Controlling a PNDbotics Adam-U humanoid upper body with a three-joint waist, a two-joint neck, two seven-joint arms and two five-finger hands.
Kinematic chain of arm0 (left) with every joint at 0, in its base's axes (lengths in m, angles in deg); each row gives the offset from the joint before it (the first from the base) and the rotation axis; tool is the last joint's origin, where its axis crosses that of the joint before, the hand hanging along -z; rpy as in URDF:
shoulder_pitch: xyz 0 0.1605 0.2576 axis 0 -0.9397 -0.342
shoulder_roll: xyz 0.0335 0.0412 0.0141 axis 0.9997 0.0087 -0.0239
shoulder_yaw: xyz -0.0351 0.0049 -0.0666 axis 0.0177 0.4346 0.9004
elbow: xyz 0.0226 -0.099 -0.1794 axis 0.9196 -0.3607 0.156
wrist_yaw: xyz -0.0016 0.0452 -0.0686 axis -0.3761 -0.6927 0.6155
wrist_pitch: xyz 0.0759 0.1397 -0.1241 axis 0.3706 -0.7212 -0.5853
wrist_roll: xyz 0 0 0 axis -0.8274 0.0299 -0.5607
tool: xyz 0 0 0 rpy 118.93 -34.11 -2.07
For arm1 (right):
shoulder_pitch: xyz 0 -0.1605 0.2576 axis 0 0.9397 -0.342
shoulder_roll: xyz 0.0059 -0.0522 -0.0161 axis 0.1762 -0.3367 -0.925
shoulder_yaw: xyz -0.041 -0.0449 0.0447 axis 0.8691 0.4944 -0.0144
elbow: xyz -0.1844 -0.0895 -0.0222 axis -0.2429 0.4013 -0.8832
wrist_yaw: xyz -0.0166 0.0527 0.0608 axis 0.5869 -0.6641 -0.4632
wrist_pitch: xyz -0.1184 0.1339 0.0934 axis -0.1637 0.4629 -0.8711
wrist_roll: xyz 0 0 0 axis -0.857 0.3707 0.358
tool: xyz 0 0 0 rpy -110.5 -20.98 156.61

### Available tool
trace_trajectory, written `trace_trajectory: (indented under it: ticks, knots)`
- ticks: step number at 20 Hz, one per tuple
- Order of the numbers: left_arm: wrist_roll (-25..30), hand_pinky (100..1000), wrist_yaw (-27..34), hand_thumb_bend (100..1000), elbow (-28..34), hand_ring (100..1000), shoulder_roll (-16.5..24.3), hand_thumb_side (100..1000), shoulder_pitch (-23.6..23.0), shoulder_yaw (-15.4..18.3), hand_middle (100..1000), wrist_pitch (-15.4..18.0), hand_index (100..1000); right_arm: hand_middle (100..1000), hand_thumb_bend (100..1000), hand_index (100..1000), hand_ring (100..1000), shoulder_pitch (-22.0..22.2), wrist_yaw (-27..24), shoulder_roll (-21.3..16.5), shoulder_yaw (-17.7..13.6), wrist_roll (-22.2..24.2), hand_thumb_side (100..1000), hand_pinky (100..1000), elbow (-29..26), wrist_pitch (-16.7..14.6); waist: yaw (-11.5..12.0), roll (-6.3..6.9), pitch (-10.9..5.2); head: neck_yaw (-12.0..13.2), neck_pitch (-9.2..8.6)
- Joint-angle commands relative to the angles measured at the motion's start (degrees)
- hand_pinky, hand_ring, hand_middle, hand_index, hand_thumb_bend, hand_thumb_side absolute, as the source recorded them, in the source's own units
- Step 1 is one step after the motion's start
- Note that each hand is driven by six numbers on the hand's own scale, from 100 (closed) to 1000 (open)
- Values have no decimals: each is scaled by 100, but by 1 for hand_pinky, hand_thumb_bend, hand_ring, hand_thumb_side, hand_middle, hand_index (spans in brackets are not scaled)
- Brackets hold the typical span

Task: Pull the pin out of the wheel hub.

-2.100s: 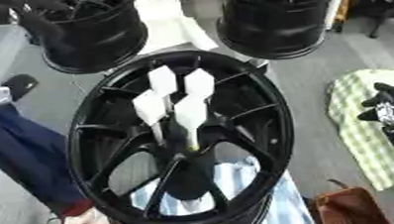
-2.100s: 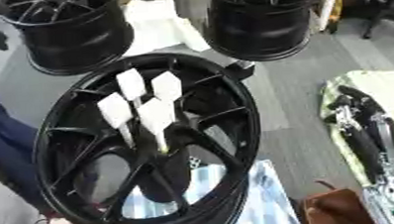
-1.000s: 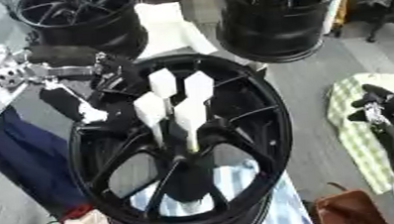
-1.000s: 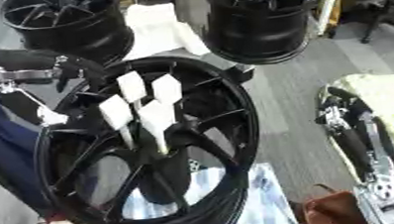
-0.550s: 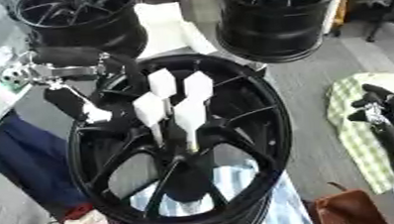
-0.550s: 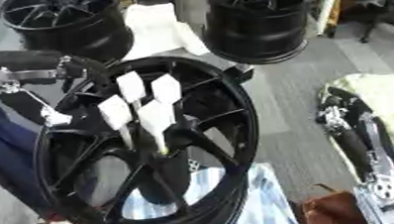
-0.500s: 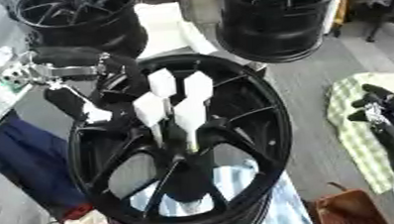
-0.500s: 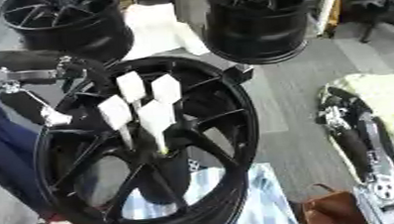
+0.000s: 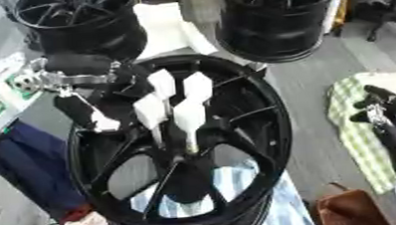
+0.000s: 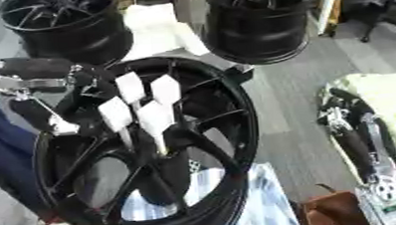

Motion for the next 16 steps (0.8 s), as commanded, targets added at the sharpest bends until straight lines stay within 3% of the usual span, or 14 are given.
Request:
trace_trajectory:
  ticks: [1, 11, 16]
  knots:
    - [1678, 450, -83, 245, 1, 1000, 32, 474, 114, -27, 761, 1787, 940, 579, 100, 833, 546, -44, -5, -102, -44, -14, 654, 664, -52, -5, -8, 5, -70, 5, -14]
    - [1678, 481, -510, 272, -161, 1000, -63, 428, 100, -95, 781, 2247, 942, 579, 100, 833, 546, -46, -11, -97, -43, -9, 655, 664, -33, -10, -26, 8, -63, 14, -14]
    - [1678, 467, -646, 279, -230, 1000, -100, 421, 86, -145, 754, 2312, 919, 579, 100, 833, 546, -49, -16, -94, -41, -7, 656, 664, -24, -13, -34, 11, -64, 19, -14]
